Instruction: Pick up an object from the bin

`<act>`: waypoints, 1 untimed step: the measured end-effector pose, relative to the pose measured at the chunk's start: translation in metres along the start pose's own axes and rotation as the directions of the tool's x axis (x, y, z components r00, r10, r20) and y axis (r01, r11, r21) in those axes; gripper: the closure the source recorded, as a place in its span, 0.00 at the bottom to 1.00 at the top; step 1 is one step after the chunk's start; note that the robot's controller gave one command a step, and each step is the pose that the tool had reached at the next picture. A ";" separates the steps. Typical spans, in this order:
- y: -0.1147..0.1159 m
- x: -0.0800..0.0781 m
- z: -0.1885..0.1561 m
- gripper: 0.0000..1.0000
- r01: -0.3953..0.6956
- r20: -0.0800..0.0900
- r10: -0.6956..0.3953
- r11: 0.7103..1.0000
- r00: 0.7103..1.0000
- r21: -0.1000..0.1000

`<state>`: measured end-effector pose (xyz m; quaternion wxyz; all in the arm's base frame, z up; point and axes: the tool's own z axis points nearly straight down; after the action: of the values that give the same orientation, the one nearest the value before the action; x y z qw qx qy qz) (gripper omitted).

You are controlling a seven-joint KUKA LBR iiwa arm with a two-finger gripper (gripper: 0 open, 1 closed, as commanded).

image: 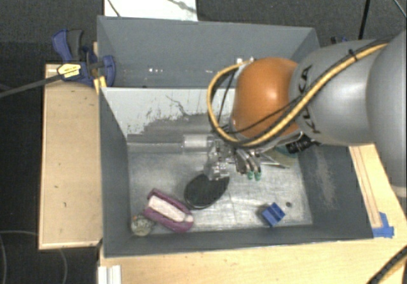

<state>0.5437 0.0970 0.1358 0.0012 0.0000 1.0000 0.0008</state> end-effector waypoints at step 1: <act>0.000 0.000 0.000 0.00 -0.003 0.000 0.003 1.000 1.000 0.000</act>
Offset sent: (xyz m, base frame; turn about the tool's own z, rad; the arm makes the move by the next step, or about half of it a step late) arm 0.0000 0.0000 0.0000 0.0000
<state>0.5436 0.0970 0.1357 0.0011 0.0015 1.0000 0.0008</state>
